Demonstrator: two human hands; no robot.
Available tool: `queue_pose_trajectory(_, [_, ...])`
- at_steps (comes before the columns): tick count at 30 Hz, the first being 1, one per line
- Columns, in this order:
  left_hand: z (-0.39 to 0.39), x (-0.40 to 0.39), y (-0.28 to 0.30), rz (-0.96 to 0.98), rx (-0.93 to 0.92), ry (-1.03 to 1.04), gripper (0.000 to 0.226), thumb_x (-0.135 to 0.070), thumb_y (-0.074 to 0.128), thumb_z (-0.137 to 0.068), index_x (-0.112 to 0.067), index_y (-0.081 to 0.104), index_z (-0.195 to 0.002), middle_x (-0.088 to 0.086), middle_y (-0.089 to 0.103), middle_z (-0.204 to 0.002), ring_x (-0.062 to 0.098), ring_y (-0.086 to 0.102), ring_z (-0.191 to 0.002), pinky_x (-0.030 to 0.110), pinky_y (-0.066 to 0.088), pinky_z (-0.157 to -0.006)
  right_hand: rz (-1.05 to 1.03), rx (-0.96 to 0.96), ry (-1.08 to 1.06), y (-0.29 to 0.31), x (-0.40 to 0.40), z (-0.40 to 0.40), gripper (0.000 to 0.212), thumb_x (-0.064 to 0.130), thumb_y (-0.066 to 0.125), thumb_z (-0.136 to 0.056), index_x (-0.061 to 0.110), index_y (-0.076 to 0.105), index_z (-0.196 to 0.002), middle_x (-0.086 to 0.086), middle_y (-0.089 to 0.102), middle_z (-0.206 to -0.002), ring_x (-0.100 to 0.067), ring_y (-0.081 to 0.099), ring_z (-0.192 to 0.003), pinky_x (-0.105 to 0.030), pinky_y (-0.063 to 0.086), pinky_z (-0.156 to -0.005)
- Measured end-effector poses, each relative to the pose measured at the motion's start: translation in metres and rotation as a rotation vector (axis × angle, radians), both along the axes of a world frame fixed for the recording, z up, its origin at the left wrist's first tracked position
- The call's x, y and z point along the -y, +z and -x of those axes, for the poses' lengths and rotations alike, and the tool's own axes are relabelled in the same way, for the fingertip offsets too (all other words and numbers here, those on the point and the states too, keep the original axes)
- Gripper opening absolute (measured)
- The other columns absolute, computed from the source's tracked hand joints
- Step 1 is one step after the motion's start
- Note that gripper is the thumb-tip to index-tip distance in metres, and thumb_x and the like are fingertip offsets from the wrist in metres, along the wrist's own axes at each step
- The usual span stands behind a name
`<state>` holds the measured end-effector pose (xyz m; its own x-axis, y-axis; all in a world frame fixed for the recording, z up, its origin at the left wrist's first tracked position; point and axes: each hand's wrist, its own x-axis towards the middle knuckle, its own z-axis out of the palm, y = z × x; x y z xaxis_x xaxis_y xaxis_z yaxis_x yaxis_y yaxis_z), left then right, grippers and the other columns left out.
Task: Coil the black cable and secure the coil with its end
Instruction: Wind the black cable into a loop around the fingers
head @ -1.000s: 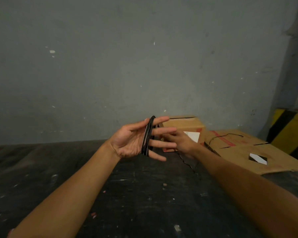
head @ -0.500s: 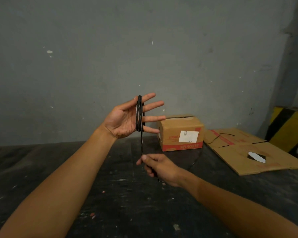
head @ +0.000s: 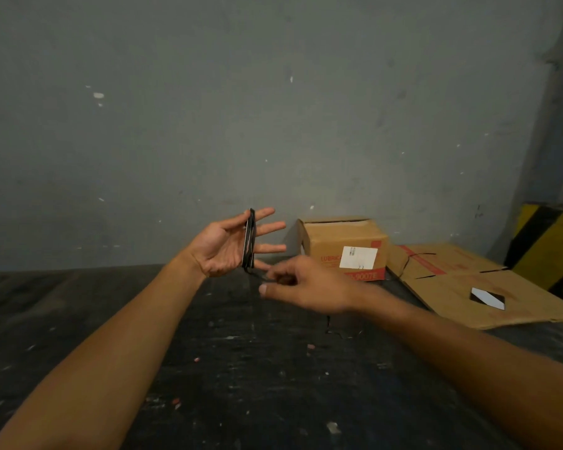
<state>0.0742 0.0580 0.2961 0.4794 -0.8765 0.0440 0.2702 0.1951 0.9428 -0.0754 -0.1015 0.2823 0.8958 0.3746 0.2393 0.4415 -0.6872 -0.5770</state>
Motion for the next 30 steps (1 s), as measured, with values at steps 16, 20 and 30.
queue_pose_trajectory(16, [0.034, 0.015, -0.011, -0.205, 0.01, -0.368, 0.053, -0.035, 0.051, -0.093, -0.02, 0.045, -0.143, 0.014, 0.041, -0.151, 0.047, 0.037, -0.135, 0.069, 0.033, -0.1, 0.44, 0.316, -0.217, 0.091, 0.05, -0.03, 0.022, 0.044, 0.072, -0.079, 0.024, 0.069, -0.089, -0.001, 0.068, -0.084, -0.016, 0.06, -0.078, -0.039, 0.049, -0.068])
queue_pose_trajectory(20, [0.041, 0.011, -0.007, -0.153, -0.001, -0.442, 0.054, -0.035, 0.046, -0.096, -0.019, 0.039, -0.147, 0.015, 0.037, -0.153, 0.048, 0.032, -0.137, 0.071, 0.025, -0.102, 0.275, 0.306, -0.181, 0.09, 0.061, -0.032, 0.017, 0.03, 0.07, -0.085, 0.014, 0.07, -0.092, -0.006, 0.07, -0.086, -0.021, 0.062, -0.081, -0.039, 0.049, -0.073])
queue_pose_trajectory(30, [0.051, 0.012, 0.012, 0.15, 0.035, -0.525, 0.053, -0.034, 0.035, -0.1, -0.017, 0.031, -0.149, 0.015, 0.037, -0.153, 0.051, 0.025, -0.138, 0.072, 0.019, -0.101, -0.314, 0.151, -0.141, -0.005, 0.057, -0.04, 0.017, 0.023, 0.044, -0.1, 0.019, 0.06, -0.101, -0.008, 0.06, -0.083, -0.017, 0.057, -0.073, -0.031, 0.047, -0.063])
